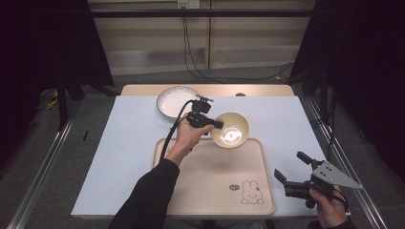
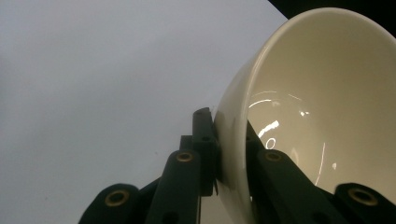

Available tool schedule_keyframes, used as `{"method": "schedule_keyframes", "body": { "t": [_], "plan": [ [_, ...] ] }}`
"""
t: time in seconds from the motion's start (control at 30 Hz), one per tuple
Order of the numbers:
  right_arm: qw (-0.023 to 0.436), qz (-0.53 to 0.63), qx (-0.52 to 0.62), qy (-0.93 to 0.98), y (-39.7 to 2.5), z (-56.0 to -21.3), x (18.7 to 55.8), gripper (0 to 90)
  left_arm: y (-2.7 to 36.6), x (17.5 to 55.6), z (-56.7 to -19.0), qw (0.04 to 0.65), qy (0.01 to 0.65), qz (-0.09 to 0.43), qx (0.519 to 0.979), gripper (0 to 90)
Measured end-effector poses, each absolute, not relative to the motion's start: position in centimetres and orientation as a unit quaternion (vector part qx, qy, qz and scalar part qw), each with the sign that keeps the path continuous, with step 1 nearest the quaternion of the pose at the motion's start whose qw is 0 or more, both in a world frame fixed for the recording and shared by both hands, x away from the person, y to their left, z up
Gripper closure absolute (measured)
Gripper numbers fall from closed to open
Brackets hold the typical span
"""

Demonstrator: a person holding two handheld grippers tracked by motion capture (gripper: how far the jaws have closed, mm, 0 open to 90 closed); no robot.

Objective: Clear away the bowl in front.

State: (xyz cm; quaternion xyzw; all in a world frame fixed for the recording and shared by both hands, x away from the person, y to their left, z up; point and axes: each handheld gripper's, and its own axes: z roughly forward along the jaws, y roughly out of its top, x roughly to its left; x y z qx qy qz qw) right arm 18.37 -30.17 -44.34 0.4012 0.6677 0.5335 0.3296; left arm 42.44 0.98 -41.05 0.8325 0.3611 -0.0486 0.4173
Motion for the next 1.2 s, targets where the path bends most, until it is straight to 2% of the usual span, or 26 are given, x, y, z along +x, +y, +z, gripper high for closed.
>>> {"method": "schedule_keyframes", "body": {
  "t": [0.53, 1.2],
  "plan": [
    [0.329, 0.534, 0.403, 0.666, -30.1, -44.4, 18.4, 1.1, -1.4, 41.9, -41.8, 0.418, 0.352, -0.058, 0.835, 83.8],
    [0.329, 0.534, 0.403, 0.667, -30.2, -44.3, 18.4, 1.1, -4.8, 42.1, -43.6, 0.384, 0.344, -0.065, 0.854, 83.8]
  ]
}}
